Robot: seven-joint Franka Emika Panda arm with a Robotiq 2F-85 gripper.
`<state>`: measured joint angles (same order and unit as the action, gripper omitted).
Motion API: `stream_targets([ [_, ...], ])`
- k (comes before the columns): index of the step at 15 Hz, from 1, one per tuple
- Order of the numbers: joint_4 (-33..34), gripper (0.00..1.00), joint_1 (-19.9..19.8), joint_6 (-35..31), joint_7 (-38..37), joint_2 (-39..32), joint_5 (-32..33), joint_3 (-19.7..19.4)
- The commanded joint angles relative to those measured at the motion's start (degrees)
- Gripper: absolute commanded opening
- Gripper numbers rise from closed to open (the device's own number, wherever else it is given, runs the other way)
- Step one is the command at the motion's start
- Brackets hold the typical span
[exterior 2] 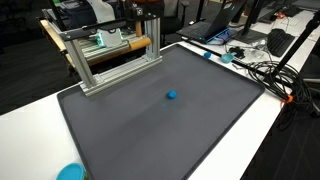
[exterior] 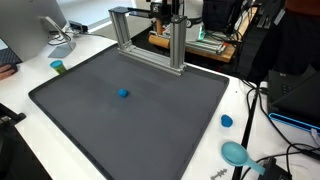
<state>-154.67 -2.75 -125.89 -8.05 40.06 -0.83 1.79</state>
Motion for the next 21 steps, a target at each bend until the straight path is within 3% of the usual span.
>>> stream_targets([
  [1,0.54,1.0,1.56,-0.09,3.16,-0.87,-1.63,-1.99],
  [9,1.0,0.99,1.23,0.97,-0.18,-3.24,-1.32,-0.13],
  [12,1.09,0.92,1.44,1.83,0.01,-3.56,-1.21,-0.01],
  [14,1.05,0.92,1.69,2.05,0.25,-3.51,-1.36,-0.07],
  [16,1.2,1.0,1.88,1.89,-0.03,-3.33,-1.96,-0.27],
  [21,0.46,1.0,1.09,1.14,0.4,-3.26,-0.03,0.13],
])
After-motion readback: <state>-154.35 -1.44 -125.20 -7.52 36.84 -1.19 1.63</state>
